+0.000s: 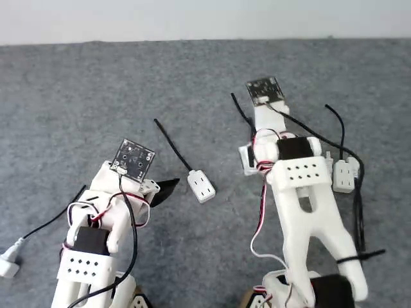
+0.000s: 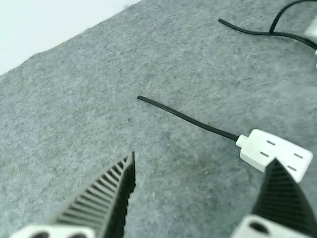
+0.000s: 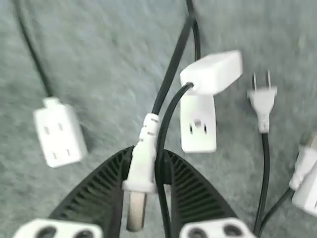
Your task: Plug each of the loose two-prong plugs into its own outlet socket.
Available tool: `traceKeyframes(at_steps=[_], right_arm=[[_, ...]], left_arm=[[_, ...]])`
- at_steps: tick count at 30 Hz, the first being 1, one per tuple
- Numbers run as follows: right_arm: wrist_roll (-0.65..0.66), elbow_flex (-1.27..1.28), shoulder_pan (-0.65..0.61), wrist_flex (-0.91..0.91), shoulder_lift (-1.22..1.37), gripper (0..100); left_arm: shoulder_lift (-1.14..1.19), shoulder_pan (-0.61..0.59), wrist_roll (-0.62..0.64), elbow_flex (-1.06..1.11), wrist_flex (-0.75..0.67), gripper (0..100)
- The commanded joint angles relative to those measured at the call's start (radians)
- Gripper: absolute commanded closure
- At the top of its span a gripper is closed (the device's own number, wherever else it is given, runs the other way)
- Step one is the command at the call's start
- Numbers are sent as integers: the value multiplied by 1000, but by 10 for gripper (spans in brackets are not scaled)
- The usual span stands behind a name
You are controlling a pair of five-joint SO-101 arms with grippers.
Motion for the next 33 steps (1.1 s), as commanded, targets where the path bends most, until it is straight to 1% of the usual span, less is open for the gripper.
traceKeyframes(at_steps=[1,6,9,13,19,21,27,30,33], right_arm=[[14,-118,-53,1,-65,991],[8,-209,-93,-47,-67,991],[8,-236,-97,-101,-67,991],[8,-239,-94,-202,-67,991],[14,-259,-99,-337,-67,991],[14,-275,-101,-360,-67,991],[15,-308,-101,-357,-67,991],[15,-307,-99,-315,-67,991],[15,-307,-99,-312,-67,991]], left_arm=[[-14,8,6,-10,-20,610],[-15,11,11,-28,-26,610],[-15,37,14,-67,-23,610],[-15,101,44,-136,-25,610],[-15,203,40,-220,-31,610],[-15,226,40,-223,-57,610],[-9,224,43,-219,-106,610],[-15,224,40,-153,-117,610],[-15,222,38,-73,-189,610]])
